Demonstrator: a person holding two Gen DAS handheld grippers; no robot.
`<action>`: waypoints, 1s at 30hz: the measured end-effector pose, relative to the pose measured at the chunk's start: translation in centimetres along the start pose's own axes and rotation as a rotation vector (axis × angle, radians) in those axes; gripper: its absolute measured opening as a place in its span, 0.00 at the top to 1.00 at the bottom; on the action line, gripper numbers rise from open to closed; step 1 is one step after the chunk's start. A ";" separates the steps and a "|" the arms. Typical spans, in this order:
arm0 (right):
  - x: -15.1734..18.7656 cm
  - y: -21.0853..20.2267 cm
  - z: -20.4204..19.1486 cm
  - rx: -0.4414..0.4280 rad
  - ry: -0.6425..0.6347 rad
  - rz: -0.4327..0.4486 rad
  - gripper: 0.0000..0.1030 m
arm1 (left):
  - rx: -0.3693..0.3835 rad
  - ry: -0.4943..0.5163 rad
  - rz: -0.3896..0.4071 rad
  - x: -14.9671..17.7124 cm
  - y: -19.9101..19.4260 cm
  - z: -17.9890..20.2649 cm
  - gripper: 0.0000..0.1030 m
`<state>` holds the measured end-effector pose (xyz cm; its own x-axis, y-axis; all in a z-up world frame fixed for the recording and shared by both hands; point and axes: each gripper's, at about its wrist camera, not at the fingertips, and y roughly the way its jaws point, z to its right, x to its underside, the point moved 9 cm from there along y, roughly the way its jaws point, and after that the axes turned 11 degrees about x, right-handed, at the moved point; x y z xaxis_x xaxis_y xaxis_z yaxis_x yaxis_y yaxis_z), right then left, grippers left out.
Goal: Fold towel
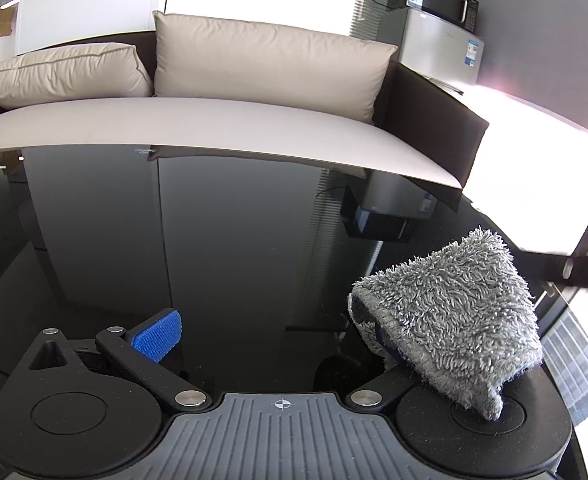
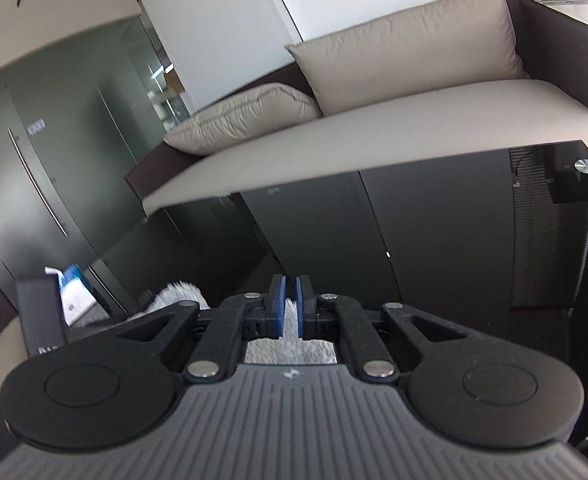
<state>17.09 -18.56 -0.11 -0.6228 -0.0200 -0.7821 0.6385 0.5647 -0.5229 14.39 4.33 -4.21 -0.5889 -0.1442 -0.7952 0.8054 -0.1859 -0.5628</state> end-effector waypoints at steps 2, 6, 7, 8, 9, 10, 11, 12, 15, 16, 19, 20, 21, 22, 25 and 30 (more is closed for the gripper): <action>1.4 0.1 -0.3 -0.017 -0.038 -0.039 0.91 | -0.001 -0.004 0.000 -0.1 0.0 -0.1 0.01; 3.0 -0.6 -0.4 -0.047 -0.079 -0.047 0.72 | -0.002 -0.007 0.001 -0.1 -0.1 -0.2 0.01; 3.2 -0.9 -0.5 -0.058 -0.083 -0.045 0.68 | -0.002 -0.006 0.002 0.0 -0.1 -0.1 0.01; 3.3 -1.1 -0.7 -0.069 -0.086 -0.043 0.66 | -0.003 -0.004 0.003 0.0 -0.2 -0.1 0.01; 3.2 -1.1 -1.0 -0.078 -0.090 -0.042 0.66 | -0.004 -0.005 0.003 0.0 -0.2 -0.1 0.01; 3.3 -1.2 -1.3 -0.087 -0.100 -0.043 0.66 | -0.004 -0.006 0.002 -0.1 -0.1 -0.2 0.01; 3.5 -1.4 -1.6 -0.095 -0.113 -0.045 0.65 | -0.005 -0.007 0.002 -0.1 0.0 -0.2 0.01; 3.5 -1.3 -2.0 -0.100 -0.121 -0.047 0.65 | -0.006 -0.008 0.001 -0.1 0.0 -0.2 0.01; 2.9 -0.8 -2.8 -0.112 -0.137 -0.055 0.64 | -0.008 -0.012 0.000 -0.2 0.1 -0.3 0.01; 2.9 -1.0 -2.8 -0.118 -0.138 -0.057 0.63 | -0.008 -0.014 0.001 -0.2 0.1 -0.4 0.01; 3.1 -1.1 -3.3 -0.123 -0.155 -0.060 0.62 | -0.006 -0.014 0.002 -0.3 0.1 -0.4 0.01; 3.2 -1.0 -3.4 -0.120 -0.161 -0.062 0.62 | -0.005 -0.012 0.002 -0.3 0.1 -0.3 0.01; 3.3 -0.9 -3.5 -0.116 -0.168 -0.063 0.62 | -0.004 -0.011 0.002 -0.3 0.1 -0.3 0.01; 3.4 -0.7 -3.6 -0.113 -0.174 -0.065 0.62 | -0.004 -0.010 0.002 -0.3 0.1 -0.3 0.01; 3.7 -0.4 -3.7 -0.112 -0.187 -0.071 0.62 | -0.002 -0.013 0.002 -0.3 0.0 -0.3 0.01; 3.9 0.0 -3.9 -0.094 -0.208 -0.068 0.62 | 0.006 -0.008 0.001 -0.2 -0.1 -0.2 0.01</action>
<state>12.88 -15.48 -1.84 -0.5503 -0.2252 -0.8040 0.5471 0.6302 -0.5509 14.48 4.59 -4.08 -0.5884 -0.1521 -0.7941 0.8058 -0.1912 -0.5605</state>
